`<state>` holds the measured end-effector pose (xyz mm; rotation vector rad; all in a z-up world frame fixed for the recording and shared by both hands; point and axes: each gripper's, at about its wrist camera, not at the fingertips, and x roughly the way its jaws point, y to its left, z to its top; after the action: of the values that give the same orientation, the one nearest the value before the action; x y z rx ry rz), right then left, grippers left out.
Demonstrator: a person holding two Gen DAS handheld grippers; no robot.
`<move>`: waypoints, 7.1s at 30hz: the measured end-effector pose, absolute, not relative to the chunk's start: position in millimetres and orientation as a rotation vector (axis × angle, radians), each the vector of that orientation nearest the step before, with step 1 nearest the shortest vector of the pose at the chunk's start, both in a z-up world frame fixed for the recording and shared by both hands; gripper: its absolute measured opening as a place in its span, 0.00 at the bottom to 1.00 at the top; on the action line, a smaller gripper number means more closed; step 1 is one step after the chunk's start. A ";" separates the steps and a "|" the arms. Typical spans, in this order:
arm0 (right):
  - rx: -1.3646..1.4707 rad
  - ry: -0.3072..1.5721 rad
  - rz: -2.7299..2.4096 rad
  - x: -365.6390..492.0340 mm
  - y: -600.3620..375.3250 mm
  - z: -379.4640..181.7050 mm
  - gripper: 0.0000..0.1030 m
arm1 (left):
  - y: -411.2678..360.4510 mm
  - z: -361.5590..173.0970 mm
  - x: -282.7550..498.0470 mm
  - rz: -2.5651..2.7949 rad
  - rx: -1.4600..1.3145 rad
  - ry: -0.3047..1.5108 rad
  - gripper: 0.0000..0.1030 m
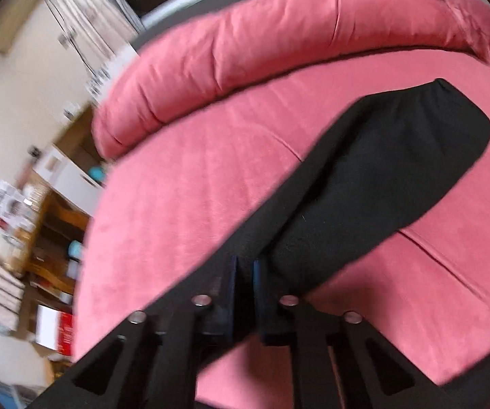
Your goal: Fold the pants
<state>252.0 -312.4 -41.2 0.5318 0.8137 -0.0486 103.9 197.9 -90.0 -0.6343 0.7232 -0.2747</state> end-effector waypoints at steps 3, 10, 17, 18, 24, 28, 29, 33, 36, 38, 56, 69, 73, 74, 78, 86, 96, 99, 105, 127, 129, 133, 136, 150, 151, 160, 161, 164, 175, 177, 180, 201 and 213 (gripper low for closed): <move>0.527 0.762 -0.007 209.9 -314.8 -28.2 0.09 | 213.6 -71.2 100.2 -0.277 -0.673 0.657 0.14; 0.469 0.685 0.020 107.6 -295.8 -19.8 0.09 | 236.9 -76.7 85.4 -0.250 -0.803 0.656 0.14; 0.503 0.748 -0.024 32.6 -278.5 -69.7 0.09 | 260.2 -108.0 64.7 -0.197 -0.909 0.723 0.14; 0.502 0.775 -0.029 28.8 -277.8 -80.1 0.09 | 262.5 -112.4 62.6 -0.193 -0.925 0.735 0.14; 0.514 0.863 -0.038 39.7 -284.9 -114.2 0.09 | 261.0 -121.1 56.6 -0.187 -0.969 0.781 0.32; 0.524 0.862 -0.025 46.0 -286.7 -119.9 0.12 | 265.1 -122.3 48.1 -0.188 -1.027 0.780 0.53; 0.536 0.864 -0.020 45.7 -288.9 -121.7 0.12 | 266.7 -122.7 46.1 -0.190 -1.046 0.782 0.57; 0.584 0.856 -0.007 39.4 -295.2 -122.9 0.13 | 269.1 -122.9 39.2 -0.197 -1.073 0.807 0.60; 0.612 0.857 0.000 38.0 -300.0 -123.4 0.19 | 269.6 -122.3 34.5 -0.205 -1.083 0.819 0.63; 0.620 0.840 0.009 39.4 -304.0 -120.3 0.35 | 270.4 -123.5 32.7 -0.202 -1.079 0.828 0.64; 0.718 0.670 -0.141 38.8 -402.4 -75.8 0.08 | 252.0 -77.2 66.0 -0.138 -0.767 0.920 0.04; 0.540 0.813 -0.160 -36.4 -382.3 -85.5 0.08 | 271.9 -115.4 58.5 -0.052 -0.695 1.003 0.04; 0.651 0.854 -0.177 -33.8 -388.4 -108.0 0.08 | 264.7 -112.0 60.5 -0.019 -0.617 0.999 0.17; 0.653 0.848 -0.172 -34.1 -388.1 -107.8 0.11 | 266.2 -110.1 61.1 0.008 -0.601 0.997 0.22; 0.665 0.836 -0.145 -31.9 -382.3 -100.4 0.24 | 268.5 -88.8 52.4 0.081 -0.601 0.883 0.24; 0.719 0.678 -0.212 -34.9 -440.8 -75.3 0.45 | 201.2 -50.7 74.8 -0.078 -0.430 0.763 0.30; 0.926 0.581 -0.362 -14.5 -545.6 -90.8 0.44 | 65.7 -114.6 116.0 -0.277 -0.201 0.953 0.30; 0.968 0.548 -0.406 -14.4 -568.4 -89.0 0.13 | 62.6 -119.4 114.9 -0.264 -0.185 0.942 0.30; 0.849 0.474 -0.398 -54.6 -553.5 -46.3 0.07 | 69.8 -122.3 109.9 -0.276 -0.208 0.929 0.30; 0.978 0.557 -0.511 -131.4 -583.5 -96.3 0.20 | 70.8 -116.4 98.3 -0.319 -0.246 0.911 0.31; 0.980 0.532 -0.503 -137.0 -585.0 -91.5 0.06 | 69.2 -116.3 98.3 -0.314 -0.233 0.914 0.31; 0.965 0.507 -0.504 -149.9 -574.5 -69.3 0.06 | 72.9 -115.5 97.3 -0.308 -0.253 0.911 0.31; 0.948 0.543 -0.569 -155.6 -577.0 -76.5 0.06 | 72.7 -116.7 97.9 -0.308 -0.255 0.916 0.31; 0.756 0.489 -0.732 -166.9 -539.6 -43.3 0.21 | 69.4 -116.2 96.1 -0.300 -0.230 0.912 0.31; 0.714 0.481 -0.675 -158.4 -529.1 -33.5 0.21 | 70.0 -115.8 96.0 -0.302 -0.233 0.908 0.31; 0.515 0.836 -0.201 -19.1 -427.2 -64.8 0.25 | 74.4 -108.5 96.3 -0.278 -0.230 0.871 0.36; 0.491 0.866 -0.192 -5.7 -419.4 -72.1 0.25 | 77.5 -109.9 97.6 -0.258 -0.235 0.877 0.36; 0.408 0.934 -0.219 25.4 -408.2 -94.4 0.25 | 92.1 -116.1 104.8 -0.224 -0.279 0.892 0.36; 0.378 0.834 -0.251 21.7 -405.8 -74.6 0.25 | 102.2 -107.9 103.1 -0.209 -0.300 0.817 0.36; 0.403 0.798 -0.250 3.6 -402.6 -69.9 0.37 | 104.1 -108.3 105.4 -0.200 -0.311 0.818 0.37; 0.426 0.832 -0.265 -4.9 -402.6 -83.2 0.43 | 106.3 -119.6 113.4 -0.162 -0.306 0.867 0.37; 0.274 0.861 0.355 93.0 -196.1 -53.2 0.31 | 58.4 -105.9 118.9 -0.254 -0.170 0.848 0.37; 0.162 1.034 0.200 199.3 -129.9 -109.2 0.00 | 79.8 -124.6 120.1 -0.203 -0.169 0.809 0.41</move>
<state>199.3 -129.9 -109.2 0.1617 1.0338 0.2000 120.1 79.8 -124.6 -0.1688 0.8085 -0.2026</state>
